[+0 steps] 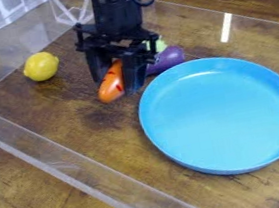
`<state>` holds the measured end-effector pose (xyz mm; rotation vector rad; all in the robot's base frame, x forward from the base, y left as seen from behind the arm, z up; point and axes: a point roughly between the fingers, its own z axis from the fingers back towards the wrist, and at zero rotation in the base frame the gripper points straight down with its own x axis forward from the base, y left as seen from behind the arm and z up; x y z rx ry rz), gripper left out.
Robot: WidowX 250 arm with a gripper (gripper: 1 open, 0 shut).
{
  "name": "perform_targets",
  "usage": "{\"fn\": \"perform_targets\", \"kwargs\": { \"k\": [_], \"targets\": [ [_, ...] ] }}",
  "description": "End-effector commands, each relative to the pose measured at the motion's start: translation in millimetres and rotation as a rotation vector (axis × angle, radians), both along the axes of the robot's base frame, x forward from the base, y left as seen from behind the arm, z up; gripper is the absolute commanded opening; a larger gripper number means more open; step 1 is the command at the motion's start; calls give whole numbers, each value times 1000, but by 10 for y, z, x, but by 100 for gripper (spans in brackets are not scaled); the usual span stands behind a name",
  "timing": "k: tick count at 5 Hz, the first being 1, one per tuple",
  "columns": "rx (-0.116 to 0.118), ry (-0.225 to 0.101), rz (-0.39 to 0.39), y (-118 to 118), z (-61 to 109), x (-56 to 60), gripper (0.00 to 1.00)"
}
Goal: Remove the carrot from the blue tray and put it on the table
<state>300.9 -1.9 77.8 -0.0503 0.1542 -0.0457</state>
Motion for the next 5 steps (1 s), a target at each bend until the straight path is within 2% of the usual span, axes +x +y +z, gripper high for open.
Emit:
{"fn": "perform_targets", "kwargs": {
  "k": [1, 5],
  "targets": [
    [25, -78, 20, 156, 225, 8, 0],
    [83, -21, 29, 441, 31, -125, 0]
  ]
}}
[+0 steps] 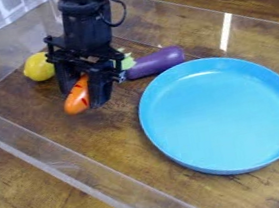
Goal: Remove the carrot from the blue tray and put it on the table
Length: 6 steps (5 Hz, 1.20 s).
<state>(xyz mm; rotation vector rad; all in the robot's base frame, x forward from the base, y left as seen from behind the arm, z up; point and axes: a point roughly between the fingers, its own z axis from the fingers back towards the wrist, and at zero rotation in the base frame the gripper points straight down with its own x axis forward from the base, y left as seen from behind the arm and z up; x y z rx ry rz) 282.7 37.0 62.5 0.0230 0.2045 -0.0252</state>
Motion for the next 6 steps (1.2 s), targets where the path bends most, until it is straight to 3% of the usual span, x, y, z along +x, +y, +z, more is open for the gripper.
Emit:
{"fn": "perform_targets", "kwargs": {
  "k": [1, 4, 5, 6],
  "targets": [
    [19, -57, 15, 119, 115, 39, 0],
    [28, -33, 22, 234, -82, 7, 0],
    [26, -30, 23, 251, -132, 4, 100],
    [14, -41, 19, 250, -170, 23, 100]
  ]
}}
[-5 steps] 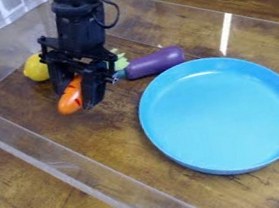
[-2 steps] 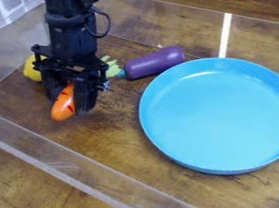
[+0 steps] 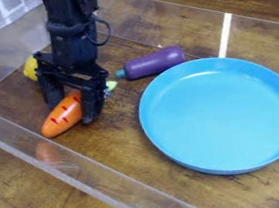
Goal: Remove the carrot from the blue tray and put it on the table
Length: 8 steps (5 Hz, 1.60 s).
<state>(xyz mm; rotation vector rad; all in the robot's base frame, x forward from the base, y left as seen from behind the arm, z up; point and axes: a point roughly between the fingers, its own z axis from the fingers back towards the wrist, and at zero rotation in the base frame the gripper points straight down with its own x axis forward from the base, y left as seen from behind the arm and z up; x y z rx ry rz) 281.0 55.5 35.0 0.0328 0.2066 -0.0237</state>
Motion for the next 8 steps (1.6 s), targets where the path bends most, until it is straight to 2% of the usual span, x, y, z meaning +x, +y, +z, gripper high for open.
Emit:
{"fn": "perform_targets", "kwargs": {
  "k": [1, 3, 4, 6, 8],
  "targets": [
    [1, -48, 8, 81, 47, 61, 100],
    [-12, -61, -12, 92, -31, 100, 100],
    [-16, -67, -21, 90, -54, 119, 0],
    [-40, -89, -26, 25, -3, 167, 0],
    [-47, -110, -36, -49, 59, 211, 0]
  ]
}}
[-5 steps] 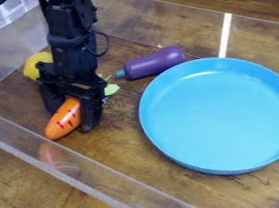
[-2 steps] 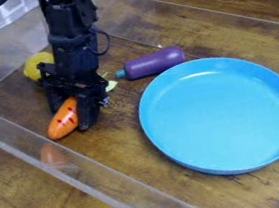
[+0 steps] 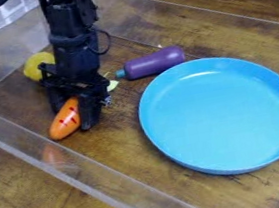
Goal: Remove the carrot from the blue tray and put it on the table
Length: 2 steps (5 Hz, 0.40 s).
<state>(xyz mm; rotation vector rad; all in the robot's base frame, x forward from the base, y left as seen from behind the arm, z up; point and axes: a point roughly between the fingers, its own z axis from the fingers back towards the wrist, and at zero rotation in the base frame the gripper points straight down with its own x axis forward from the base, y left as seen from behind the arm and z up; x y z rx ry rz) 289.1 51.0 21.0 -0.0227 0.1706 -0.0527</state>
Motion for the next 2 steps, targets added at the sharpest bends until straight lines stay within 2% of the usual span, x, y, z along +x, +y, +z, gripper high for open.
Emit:
{"fn": "perform_targets", "kwargs": {
  "k": [1, 2],
  "targets": [
    [8, -87, -15, -41, 231, 153, 0],
    [6, -99, -20, -80, 263, 176, 100]
  ]
}}
